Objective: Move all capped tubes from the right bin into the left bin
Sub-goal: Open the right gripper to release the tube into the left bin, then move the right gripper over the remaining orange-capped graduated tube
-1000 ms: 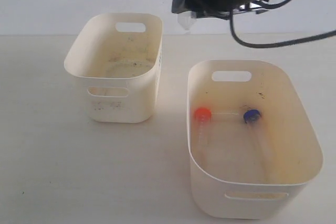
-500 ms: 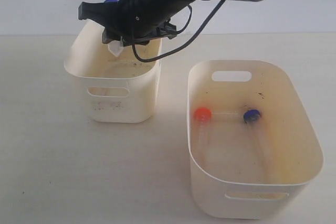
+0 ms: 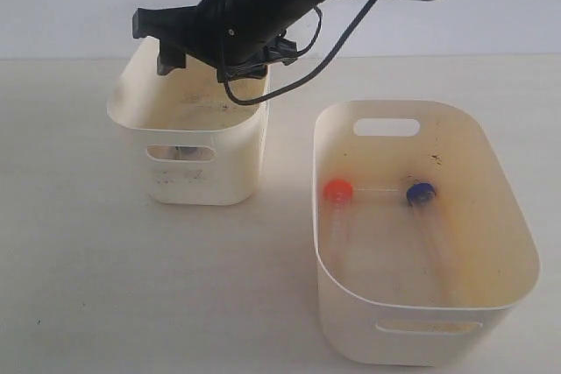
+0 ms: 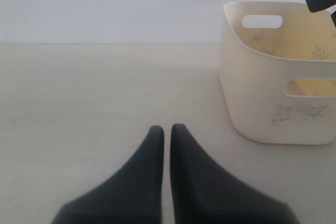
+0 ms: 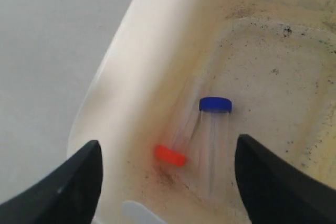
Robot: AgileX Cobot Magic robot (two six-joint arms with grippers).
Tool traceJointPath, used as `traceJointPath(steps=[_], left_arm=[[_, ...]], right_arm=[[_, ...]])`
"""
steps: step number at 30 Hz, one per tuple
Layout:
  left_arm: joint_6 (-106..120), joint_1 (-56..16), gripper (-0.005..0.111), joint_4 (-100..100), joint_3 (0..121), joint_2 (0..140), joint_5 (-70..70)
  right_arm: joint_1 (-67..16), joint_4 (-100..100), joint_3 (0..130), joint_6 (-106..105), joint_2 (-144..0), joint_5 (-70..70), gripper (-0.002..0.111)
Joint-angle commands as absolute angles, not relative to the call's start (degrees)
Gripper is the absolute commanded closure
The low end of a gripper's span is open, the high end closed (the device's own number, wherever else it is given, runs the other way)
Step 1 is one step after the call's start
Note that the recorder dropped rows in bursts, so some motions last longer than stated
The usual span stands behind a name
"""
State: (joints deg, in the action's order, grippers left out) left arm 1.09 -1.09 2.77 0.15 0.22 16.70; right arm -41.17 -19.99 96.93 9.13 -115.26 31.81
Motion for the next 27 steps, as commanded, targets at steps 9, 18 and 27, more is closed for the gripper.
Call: traceJointPath(steps=[9, 18, 27], left_arm=[[1.0, -1.2, 0.103, 3.3, 0.0, 0.0, 16.9], [1.0, -1.2, 0.103, 3.3, 0.0, 0.0, 16.9], [1.0, -1.2, 0.103, 3.3, 0.0, 0.0, 16.9]], right_arm=[[-41.1, 1.7, 97.1, 20.1, -104.5, 53.0, 0.108], [-41.1, 7.4, 78.0, 27.8, -93.0, 44.2, 0.108], [-41.1, 10.6, 59.2, 36.0, -82.8, 35.1, 0.108]])
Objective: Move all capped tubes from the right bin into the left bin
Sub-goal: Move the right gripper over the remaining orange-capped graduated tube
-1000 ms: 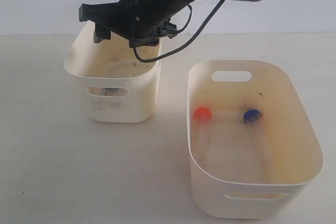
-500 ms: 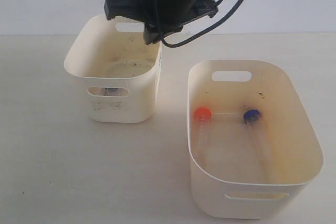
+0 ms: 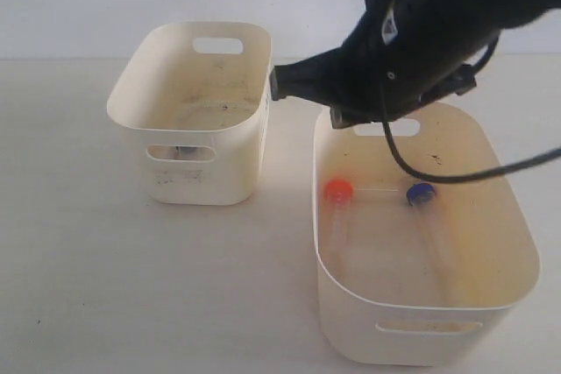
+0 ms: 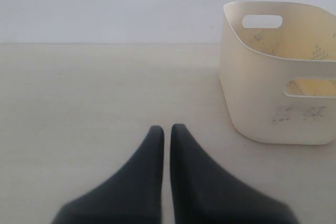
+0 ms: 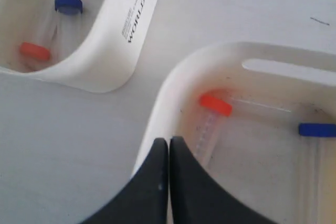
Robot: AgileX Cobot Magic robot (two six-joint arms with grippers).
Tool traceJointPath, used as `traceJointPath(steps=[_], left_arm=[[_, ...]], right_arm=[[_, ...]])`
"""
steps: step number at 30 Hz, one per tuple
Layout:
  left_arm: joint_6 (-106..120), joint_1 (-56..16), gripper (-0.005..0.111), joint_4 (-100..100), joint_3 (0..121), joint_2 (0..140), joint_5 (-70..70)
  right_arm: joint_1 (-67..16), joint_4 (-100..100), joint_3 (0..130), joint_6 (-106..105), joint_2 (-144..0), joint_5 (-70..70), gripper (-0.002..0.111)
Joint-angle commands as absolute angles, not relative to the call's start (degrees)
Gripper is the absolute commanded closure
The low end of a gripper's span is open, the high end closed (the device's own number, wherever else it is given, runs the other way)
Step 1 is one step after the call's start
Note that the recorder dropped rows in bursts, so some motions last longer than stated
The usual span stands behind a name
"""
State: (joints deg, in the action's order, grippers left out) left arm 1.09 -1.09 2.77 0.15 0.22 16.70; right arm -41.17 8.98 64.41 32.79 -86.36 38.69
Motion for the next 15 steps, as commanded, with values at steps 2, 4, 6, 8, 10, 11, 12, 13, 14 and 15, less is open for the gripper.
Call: traceJointPath(steps=[2, 4, 6, 8, 10, 11, 12, 13, 14, 15], left_arm=[[1.0, -1.2, 0.103, 3.3, 0.0, 0.0, 16.9], [1.0, -1.2, 0.103, 3.3, 0.0, 0.0, 16.9], [1.0, -1.2, 0.103, 3.3, 0.0, 0.0, 16.9], [1.0, -1.2, 0.103, 3.3, 0.0, 0.0, 16.9], [1.0, -1.2, 0.103, 3.3, 0.0, 0.0, 16.9], [1.0, -1.2, 0.103, 3.3, 0.0, 0.0, 16.9], [1.0, -1.2, 0.103, 3.3, 0.0, 0.0, 16.9], [1.0, -1.2, 0.103, 3.3, 0.0, 0.0, 16.9], [1.0, -1.2, 0.103, 3.3, 0.0, 0.0, 16.9], [1.0, -1.2, 0.103, 3.3, 0.0, 0.0, 16.9]], right_arm=[[-41.0, 11.2, 56.9, 38.2, -81.9, 33.8, 0.108], [-40.4, 10.9, 54.6, 39.2, -81.8, 32.2, 0.108], [-39.0, 10.8, 51.9, 40.4, -81.8, 30.1, 0.108], [-37.7, 9.9, 49.5, 41.5, -81.8, 28.3, 0.108], [-36.6, 8.6, 48.6, 41.5, -81.8, 28.3, 0.108], [-36.5, 7.9, 48.5, 40.8, -81.8, 28.5, 0.108], [-36.5, 7.7, 48.5, 40.5, -81.8, 28.5, 0.108], [-36.5, 7.1, 48.5, 40.4, -81.8, 28.3, 0.108], [-36.5, 6.2, 48.5, 39.6, -81.8, 27.6, 0.108], [-36.5, 5.6, 48.5, 38.1, -81.8, 26.9, 0.108]])
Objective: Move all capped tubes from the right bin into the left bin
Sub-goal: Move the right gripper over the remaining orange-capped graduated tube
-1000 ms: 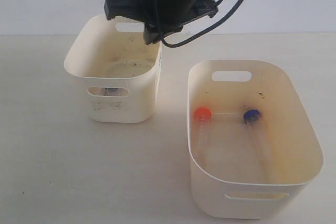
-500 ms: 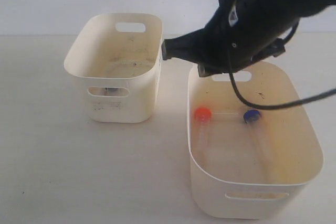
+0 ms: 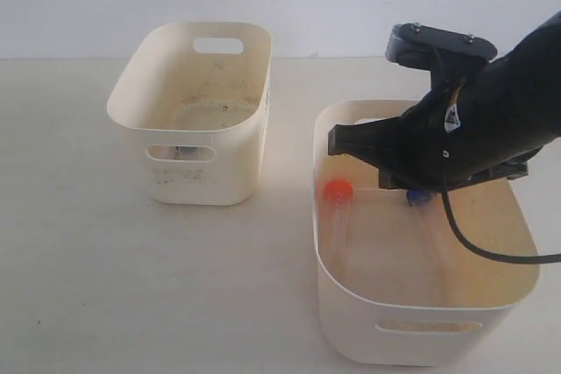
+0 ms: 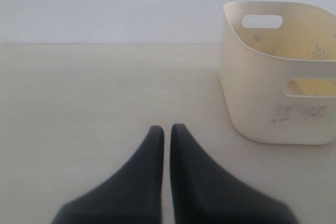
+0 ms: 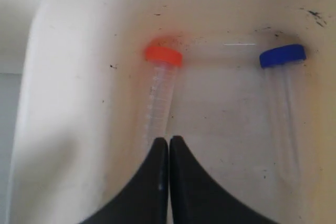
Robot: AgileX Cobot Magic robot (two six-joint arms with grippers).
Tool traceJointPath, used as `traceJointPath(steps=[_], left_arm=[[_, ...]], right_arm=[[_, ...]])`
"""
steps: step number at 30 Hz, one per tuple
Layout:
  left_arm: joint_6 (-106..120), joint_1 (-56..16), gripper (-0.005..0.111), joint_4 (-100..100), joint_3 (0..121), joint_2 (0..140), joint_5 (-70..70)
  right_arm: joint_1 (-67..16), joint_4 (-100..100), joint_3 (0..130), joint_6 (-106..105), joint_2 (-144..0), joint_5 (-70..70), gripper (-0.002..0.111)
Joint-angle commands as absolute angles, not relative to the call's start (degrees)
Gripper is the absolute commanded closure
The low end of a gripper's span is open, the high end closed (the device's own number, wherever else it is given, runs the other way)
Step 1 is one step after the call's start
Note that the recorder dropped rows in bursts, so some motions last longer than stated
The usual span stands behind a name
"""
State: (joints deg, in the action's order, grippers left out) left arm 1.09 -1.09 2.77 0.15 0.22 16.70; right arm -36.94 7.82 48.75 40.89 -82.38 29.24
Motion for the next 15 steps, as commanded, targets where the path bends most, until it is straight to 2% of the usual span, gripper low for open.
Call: traceJointPath(steps=[1, 15], left_arm=[[1.0, -1.2, 0.103, 3.3, 0.0, 0.0, 16.9], [1.0, -1.2, 0.103, 3.3, 0.0, 0.0, 16.9]], right_arm=[[-36.5, 5.6, 48.5, 37.5, -81.8, 26.4, 0.108], [-36.5, 5.6, 48.5, 36.0, -85.3, 28.2, 0.108]])
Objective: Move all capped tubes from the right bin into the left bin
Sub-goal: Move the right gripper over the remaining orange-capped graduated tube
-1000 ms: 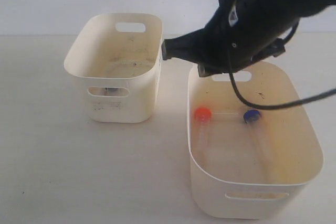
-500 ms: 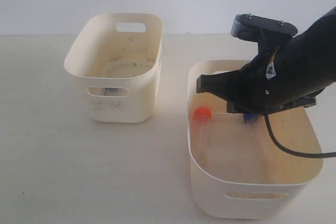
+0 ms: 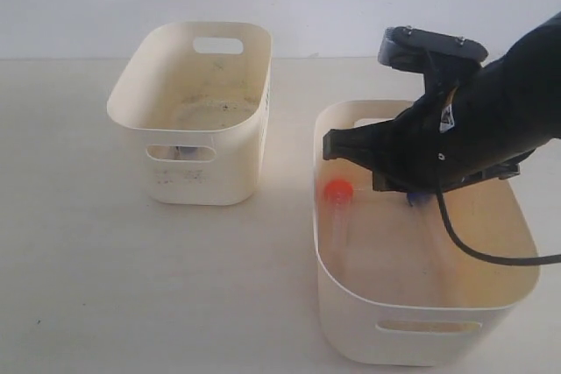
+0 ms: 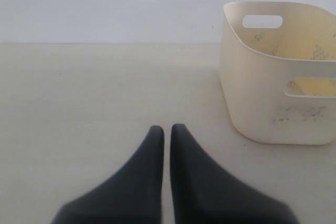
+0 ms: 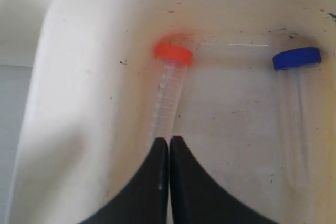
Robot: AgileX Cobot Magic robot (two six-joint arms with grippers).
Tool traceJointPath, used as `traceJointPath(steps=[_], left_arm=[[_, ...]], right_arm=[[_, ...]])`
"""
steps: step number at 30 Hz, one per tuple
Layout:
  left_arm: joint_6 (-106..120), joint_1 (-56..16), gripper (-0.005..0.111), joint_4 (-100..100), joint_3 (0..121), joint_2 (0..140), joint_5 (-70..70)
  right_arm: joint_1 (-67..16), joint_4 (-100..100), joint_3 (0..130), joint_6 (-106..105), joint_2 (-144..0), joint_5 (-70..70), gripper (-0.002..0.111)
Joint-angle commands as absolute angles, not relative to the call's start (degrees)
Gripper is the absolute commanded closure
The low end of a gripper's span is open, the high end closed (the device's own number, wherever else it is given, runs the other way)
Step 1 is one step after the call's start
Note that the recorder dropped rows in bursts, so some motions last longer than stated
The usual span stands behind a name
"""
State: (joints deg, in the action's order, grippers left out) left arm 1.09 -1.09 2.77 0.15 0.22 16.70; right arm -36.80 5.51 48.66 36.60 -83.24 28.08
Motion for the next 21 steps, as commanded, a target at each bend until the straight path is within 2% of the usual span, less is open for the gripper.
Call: traceJointPath(steps=[1, 21], left_arm=[[1.0, -1.2, 0.103, 3.3, 0.0, 0.0, 16.9], [1.0, -1.2, 0.103, 3.3, 0.0, 0.0, 16.9]], right_arm=[[-36.5, 5.6, 48.5, 36.0, -86.6, 27.8, 0.108], [-36.5, 4.1, 48.5, 33.7, -93.5, 23.7, 0.108]])
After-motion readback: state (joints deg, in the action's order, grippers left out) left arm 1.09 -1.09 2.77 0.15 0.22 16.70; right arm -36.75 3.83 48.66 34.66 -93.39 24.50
